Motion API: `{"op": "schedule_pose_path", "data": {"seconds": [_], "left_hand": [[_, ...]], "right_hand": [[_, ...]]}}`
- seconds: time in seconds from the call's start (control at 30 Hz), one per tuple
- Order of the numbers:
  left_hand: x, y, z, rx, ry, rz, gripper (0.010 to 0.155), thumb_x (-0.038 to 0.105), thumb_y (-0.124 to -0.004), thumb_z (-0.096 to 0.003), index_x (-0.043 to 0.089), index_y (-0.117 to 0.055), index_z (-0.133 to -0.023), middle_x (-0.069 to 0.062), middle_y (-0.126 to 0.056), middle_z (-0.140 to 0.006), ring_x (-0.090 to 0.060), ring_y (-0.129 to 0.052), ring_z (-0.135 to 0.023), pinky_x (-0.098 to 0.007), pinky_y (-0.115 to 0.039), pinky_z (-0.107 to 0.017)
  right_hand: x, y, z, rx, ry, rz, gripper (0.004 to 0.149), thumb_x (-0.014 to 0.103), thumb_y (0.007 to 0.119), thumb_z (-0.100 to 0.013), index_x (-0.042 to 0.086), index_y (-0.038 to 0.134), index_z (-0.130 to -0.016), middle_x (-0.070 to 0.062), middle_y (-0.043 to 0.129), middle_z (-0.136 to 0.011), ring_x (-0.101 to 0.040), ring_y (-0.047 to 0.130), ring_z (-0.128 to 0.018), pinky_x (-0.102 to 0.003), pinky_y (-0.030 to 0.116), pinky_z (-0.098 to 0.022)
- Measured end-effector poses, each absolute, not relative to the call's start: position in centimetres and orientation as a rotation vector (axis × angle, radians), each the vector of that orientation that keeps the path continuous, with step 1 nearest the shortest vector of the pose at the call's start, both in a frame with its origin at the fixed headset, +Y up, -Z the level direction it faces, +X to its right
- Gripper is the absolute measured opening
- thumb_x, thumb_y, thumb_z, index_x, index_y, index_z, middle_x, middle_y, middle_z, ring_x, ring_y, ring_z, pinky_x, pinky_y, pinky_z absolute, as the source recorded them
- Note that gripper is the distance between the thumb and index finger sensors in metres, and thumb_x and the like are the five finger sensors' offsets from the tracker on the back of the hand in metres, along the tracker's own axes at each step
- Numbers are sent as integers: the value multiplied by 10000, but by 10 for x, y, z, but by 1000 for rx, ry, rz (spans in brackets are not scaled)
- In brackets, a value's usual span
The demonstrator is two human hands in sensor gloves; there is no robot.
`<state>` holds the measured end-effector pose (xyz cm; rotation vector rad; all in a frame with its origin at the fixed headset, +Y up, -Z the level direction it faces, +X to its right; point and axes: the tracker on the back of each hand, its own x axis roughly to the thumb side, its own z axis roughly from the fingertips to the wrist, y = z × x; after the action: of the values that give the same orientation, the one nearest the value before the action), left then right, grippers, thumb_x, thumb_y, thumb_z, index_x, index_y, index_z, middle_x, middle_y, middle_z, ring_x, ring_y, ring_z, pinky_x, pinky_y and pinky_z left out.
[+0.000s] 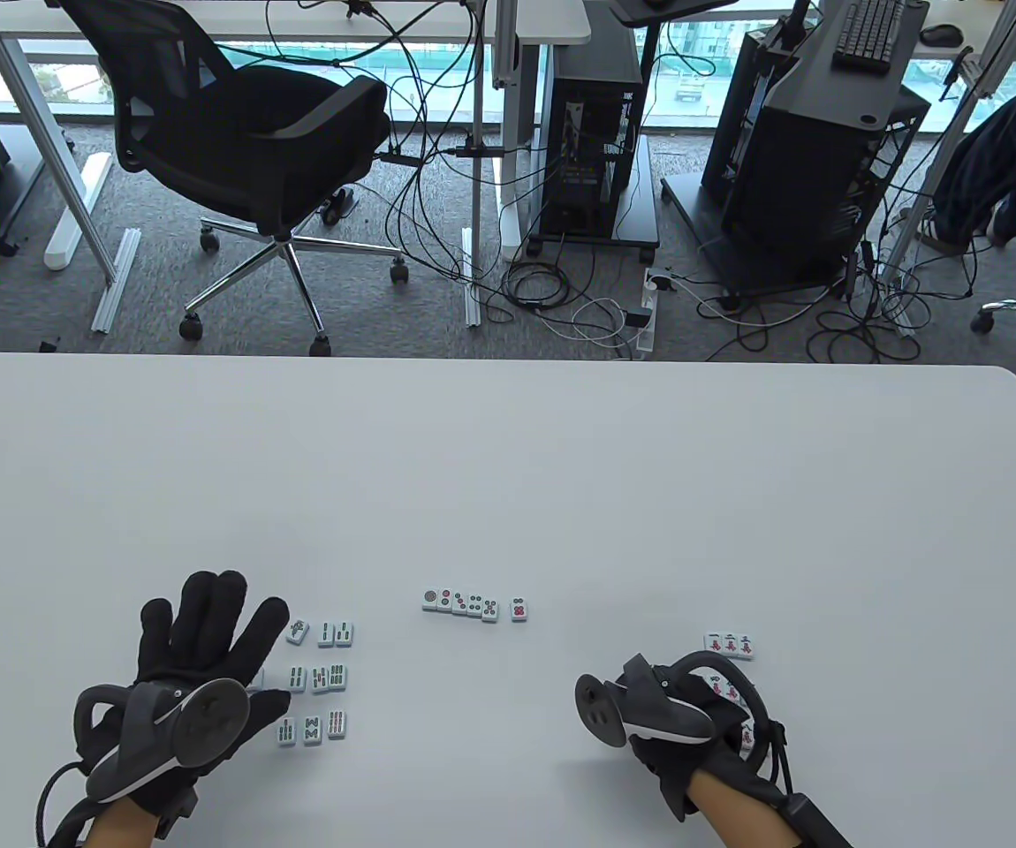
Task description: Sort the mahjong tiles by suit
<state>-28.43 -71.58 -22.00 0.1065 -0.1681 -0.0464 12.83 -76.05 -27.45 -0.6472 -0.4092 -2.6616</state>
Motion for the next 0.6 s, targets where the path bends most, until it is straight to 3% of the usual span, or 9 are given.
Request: {"op": "schedule_pose_path", "data": {"seconds": [0.13, 0.43, 0.6], "left_hand": [[-284, -716, -220, 109, -175, -38, 866, 747, -614, -355, 485, -202, -1069, 99, 53, -1145, -231, -1, -1146, -573, -119, -813], [-286, -713, -219, 135, -184, -27, 865, 747, -614, -355, 485, -204, -1070, 101, 51, -1147, -230, -3, -1147, -574, -119, -813], [-288, -710, -218, 148, -183, -8, 864, 748, -615, -356, 487, -206, -1071, 102, 51, -1149, -228, -2, -1149, -577, -113, -812]], "right_hand": [[117, -752, -289, -652, -524, -2706, 588, 338, 861, -454, 34, 738, -942, -38, 961, -485, -109, 881, -159, -243, 798, -100], [60, -746, -342, -648, -186, -2873, 573, 336, 859, -443, 52, 744, -926, -38, 960, -487, -117, 883, -164, -252, 799, -103], [37, -754, -362, -598, -237, -2824, 568, 336, 856, -446, 53, 746, -926, -37, 965, -490, -119, 887, -171, -253, 804, -108]]}}
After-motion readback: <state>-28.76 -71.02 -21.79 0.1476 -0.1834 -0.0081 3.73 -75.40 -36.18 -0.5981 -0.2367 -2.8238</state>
